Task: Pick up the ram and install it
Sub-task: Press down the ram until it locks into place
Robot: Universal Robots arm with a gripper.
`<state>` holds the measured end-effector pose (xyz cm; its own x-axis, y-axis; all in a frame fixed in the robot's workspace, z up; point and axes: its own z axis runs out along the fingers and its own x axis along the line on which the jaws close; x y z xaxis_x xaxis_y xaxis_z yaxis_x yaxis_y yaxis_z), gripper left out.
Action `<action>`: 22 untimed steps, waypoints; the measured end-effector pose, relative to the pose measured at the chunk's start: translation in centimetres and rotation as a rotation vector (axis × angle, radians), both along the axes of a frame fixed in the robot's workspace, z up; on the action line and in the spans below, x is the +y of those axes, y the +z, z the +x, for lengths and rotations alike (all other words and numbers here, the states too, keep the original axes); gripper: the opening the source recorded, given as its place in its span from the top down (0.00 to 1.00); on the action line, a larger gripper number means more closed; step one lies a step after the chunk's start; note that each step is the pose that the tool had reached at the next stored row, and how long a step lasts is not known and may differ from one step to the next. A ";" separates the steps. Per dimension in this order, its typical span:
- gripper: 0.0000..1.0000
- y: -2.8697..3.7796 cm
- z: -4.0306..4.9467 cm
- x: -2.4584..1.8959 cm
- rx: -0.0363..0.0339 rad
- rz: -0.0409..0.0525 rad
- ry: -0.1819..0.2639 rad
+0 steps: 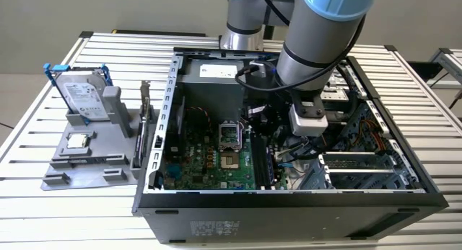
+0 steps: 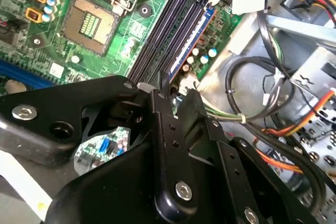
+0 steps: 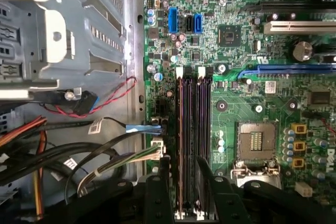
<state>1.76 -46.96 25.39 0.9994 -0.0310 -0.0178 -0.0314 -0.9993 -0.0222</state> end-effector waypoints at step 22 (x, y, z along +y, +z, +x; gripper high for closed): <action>1.00 0.41 0.00 0.00 -0.0001 0.0001 0.000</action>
